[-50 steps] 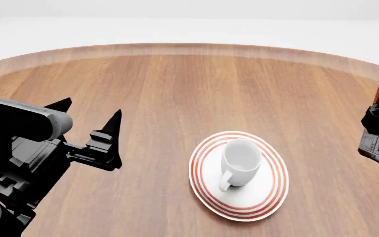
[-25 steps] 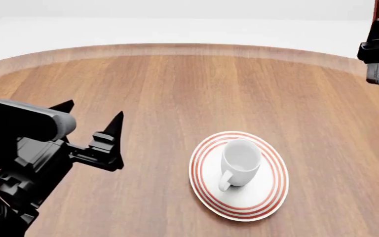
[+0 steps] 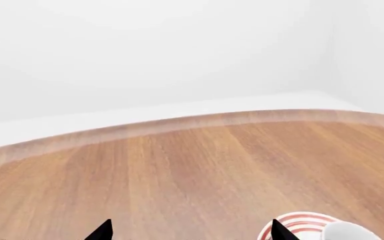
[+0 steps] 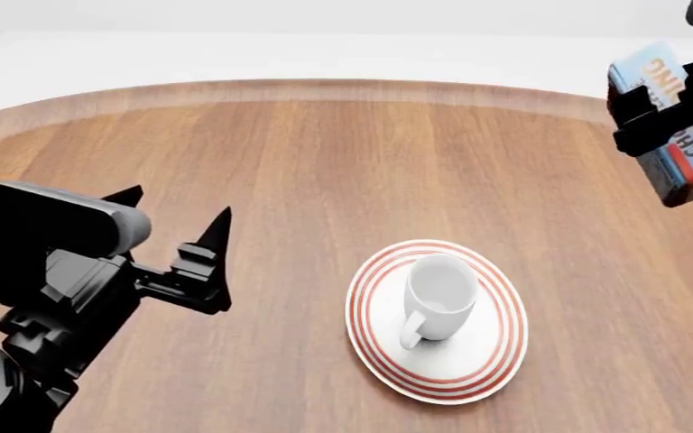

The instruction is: Pick up the white mug and put it on the plate, and put the chocolate pudding to the right of the plate.

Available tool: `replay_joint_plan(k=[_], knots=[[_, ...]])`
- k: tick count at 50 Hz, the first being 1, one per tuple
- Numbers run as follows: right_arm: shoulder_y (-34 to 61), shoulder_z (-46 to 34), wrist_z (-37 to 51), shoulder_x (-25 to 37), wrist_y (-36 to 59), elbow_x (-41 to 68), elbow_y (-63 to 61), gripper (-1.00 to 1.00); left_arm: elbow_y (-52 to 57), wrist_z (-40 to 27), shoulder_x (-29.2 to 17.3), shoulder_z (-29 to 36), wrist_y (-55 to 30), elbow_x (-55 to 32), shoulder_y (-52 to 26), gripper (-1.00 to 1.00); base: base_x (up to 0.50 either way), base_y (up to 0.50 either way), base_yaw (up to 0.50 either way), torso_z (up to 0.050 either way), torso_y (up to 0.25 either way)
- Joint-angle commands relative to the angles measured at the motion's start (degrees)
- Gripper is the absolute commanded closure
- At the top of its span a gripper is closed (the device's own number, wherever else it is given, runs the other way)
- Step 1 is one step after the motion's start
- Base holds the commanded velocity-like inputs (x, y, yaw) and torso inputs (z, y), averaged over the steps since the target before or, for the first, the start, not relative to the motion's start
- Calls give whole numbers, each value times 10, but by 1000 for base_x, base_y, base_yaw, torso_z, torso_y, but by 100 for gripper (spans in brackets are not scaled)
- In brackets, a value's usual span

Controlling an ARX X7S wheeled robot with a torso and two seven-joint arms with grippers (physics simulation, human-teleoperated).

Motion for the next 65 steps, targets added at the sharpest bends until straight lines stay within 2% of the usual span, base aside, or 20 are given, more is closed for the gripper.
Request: replay_joint_plan(k=[1,7,11,17,26,37,45,65], knots=[[21,-62,-114,-2,23,-58,15,100,-7,16,19,-11,0,11,2,-100,0,0,0,0,0],[-1,-33,-104,3,14,-30,29,100,-8,15,25,-10,-4,12,2,-100,0,0,0,0,0],[-35,62,-47,-2,-15,43,75,100,-9,15,27,-9,-2,14,5,-100,0,0,0,0,0],[-73,133,5,-4,-35,101,119,100,-11,16,25,-9,3,16,11,-100,0,0,0,0,0],[-108,191,54,-12,-56,144,176,100,-10,16,23,-9,8,17,17,-100,0,0,0,0,0],[-137,158,50,-23,-62,114,198,100,-12,17,28,-9,5,17,18,-100,0,0,0,0,0],[-143,121,5,-68,-111,68,276,100,-13,18,27,-10,8,16,20,-100,0,0,0,0,0],[-171,122,-26,-123,-184,55,372,100,-21,22,31,-9,10,22,27,-100,0,0,0,0,0]])
